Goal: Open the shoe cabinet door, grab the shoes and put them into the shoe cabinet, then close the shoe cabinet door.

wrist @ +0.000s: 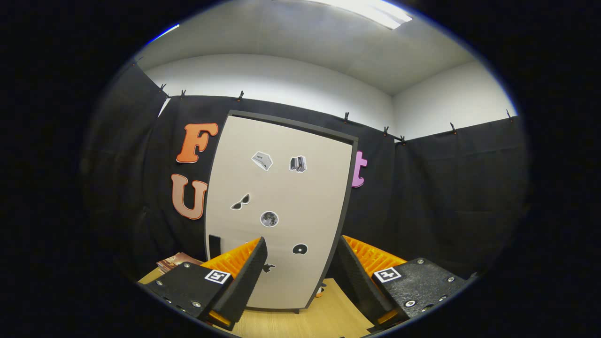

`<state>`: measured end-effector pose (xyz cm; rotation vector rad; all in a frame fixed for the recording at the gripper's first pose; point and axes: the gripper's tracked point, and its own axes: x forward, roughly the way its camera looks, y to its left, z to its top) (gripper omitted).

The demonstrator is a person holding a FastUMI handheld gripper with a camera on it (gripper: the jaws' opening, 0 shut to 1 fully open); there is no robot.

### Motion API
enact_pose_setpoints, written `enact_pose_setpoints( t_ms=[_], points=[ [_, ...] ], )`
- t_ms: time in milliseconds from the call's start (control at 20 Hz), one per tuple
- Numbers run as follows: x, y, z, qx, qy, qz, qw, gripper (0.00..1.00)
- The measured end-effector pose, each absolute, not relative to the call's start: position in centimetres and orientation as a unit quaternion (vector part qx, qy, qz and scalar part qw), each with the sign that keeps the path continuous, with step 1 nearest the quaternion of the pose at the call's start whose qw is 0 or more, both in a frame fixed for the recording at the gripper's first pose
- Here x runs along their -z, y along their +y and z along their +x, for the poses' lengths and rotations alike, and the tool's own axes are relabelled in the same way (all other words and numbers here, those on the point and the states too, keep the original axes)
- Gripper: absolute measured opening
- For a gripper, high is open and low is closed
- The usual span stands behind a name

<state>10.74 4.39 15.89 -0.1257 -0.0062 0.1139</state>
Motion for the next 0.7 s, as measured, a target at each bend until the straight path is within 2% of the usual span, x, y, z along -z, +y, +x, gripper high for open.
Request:
enact_pose_setpoints(
  t_ms=[700],
  points=[
    [-14.2,2.9,6.3,-0.027,0.002,-0.042,0.999,0.95]
  ],
)
